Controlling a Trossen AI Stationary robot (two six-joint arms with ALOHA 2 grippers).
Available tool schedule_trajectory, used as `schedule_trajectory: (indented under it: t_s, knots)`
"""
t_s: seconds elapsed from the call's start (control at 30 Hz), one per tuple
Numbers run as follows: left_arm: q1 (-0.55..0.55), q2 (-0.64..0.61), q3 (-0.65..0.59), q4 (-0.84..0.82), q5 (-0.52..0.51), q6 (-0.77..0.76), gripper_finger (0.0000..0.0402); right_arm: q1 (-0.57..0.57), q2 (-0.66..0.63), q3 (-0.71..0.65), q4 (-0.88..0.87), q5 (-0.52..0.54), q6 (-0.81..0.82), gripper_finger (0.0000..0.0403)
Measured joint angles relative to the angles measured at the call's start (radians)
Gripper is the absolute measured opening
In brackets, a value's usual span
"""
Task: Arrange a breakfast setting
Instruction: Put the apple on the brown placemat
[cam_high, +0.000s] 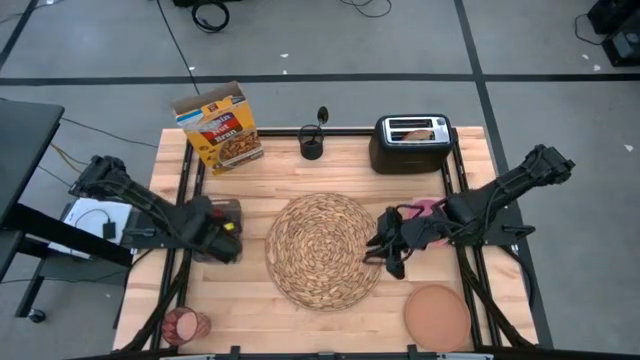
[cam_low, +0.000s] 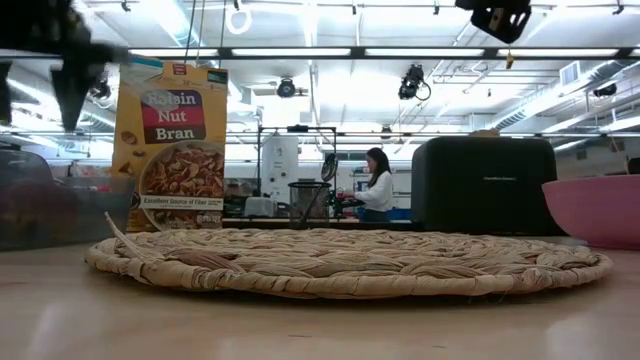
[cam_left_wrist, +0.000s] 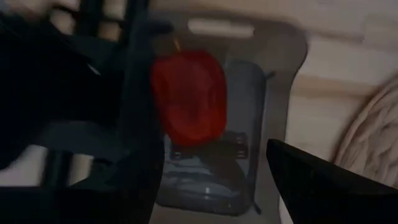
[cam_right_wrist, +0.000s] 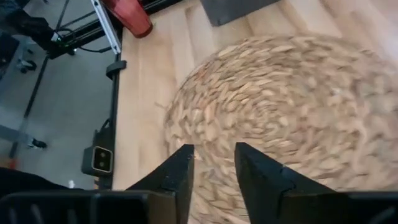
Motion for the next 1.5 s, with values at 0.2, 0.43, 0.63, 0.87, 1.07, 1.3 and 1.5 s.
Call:
schedule_trajectory:
  t_s: [0.2, 0.43, 0.63, 0.87, 1.07, 1.3, 1.5]
  knots:
    - [0.070, 0.006, -0.156, 0.101, -0.005, -0.021, 0.0291, -0.073, -0.081, 0.000, -0.092, -0.073, -0.072, 0.0182]
    - [0.156, 0.007, -0.216, 0.168, 0.012, -0.024, 0.0291, -0.123, -0.091, 0.000, -0.126, -0.142, -0.074, 0.0228]
    - [0.203, 0.019, -0.216, 0.179, 0.051, 0.002, 0.0291, -0.165, -0.099, 0.000, -0.137, -0.185, -0.092, 0.0253]
    - [0.212, 0.018, -0.220, 0.214, 0.055, 0.027, 0.0291, -0.184, -0.103, 0.000, -0.148, -0.199, -0.132, 0.0277]
    - [0.212, 0.010, -0.202, 0.418, -0.025, 0.165, 0.0291, -0.203, -0.103, 0.000, -0.152, -0.199, -0.181, 0.0284]
    - [0.204, 0.002, -0.134, 0.274, -0.013, 0.152, 0.0291, -0.213, -0.102, 0.000, -0.152, -0.216, -0.215, 0.0286]
    - [0.236, -0.016, -0.186, 0.404, -0.007, 0.167, 0.0292, -0.213, -0.102, 0.000, -0.156, -0.218, -0.213, 0.0295]
